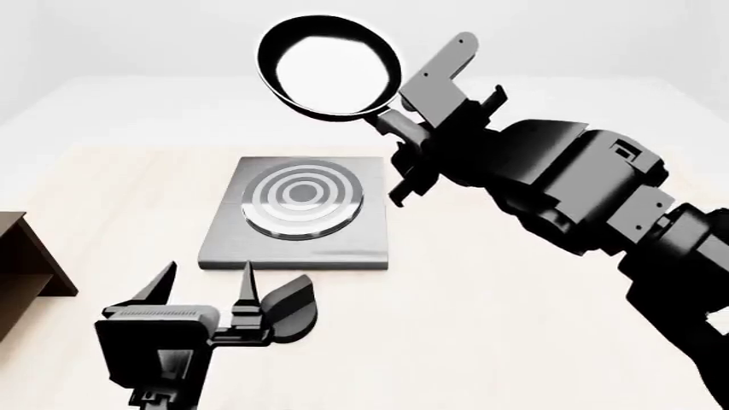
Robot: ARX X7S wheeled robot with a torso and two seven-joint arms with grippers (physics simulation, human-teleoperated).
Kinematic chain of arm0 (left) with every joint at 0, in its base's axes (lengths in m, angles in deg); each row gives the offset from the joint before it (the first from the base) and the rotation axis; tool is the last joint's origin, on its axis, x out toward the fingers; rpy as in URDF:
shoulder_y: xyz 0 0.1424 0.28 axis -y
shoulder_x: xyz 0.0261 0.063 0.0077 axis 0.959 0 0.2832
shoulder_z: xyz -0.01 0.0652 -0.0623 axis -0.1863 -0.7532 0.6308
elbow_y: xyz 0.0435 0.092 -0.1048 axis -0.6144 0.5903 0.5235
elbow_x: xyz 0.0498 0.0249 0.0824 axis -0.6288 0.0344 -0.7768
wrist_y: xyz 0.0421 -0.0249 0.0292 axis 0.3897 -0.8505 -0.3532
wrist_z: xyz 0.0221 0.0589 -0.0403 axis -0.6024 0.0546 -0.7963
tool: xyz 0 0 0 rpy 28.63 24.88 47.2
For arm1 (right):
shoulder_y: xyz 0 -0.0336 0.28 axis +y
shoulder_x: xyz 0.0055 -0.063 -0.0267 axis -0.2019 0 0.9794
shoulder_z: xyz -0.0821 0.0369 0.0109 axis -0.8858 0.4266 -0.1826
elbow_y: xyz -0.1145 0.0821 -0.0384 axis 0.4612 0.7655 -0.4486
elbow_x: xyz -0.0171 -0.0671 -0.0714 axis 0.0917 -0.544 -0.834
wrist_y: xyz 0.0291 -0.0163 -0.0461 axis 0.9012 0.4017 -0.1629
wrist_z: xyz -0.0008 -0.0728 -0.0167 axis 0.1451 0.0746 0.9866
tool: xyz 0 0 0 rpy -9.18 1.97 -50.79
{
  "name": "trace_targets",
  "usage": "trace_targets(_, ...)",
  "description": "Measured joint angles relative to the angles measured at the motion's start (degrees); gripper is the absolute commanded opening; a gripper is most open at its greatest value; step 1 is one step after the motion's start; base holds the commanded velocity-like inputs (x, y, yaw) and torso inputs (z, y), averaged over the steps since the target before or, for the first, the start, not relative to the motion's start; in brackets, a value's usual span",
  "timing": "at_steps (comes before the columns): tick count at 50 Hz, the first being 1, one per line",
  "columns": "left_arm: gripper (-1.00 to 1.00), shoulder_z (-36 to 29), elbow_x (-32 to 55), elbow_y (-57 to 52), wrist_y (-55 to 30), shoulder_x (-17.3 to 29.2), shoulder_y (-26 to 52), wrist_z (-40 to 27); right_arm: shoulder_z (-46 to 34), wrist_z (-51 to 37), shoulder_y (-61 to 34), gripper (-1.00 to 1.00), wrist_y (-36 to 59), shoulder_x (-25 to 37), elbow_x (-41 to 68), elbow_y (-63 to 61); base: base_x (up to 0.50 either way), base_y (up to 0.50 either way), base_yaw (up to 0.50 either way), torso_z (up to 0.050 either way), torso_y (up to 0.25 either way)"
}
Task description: Turn on the stove and put the frying pan on it.
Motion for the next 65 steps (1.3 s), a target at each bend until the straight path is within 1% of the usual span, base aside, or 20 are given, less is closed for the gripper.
trace_targets(18,1.00,0.53,2.34,-0.27,1.66,0.14,-0.64,1.30,-1.00,0.15,1.81,-1.00,-1.96,-3.37,-1.18,1.43,0.00,0.00,0.00,0.001,0.002)
trace_targets(48,1.00,0.28,2.03,-0.03,4.09,0.42,-1.07,1.87,-0.76,-1.38,3.67,-1.00,-4.26,-8.60,-2.88,6.88,0.00,0.00,0.00,0.000,-0.250)
trace_targets(65,1.00,0.36,2.76,0.04,2.64,0.45,-0.75,0.66,0.06,-3.39,3.92,-1.00,-5.06,-12.07,-3.26,10.24,0.00,0.00,0.00,0.000,0.000)
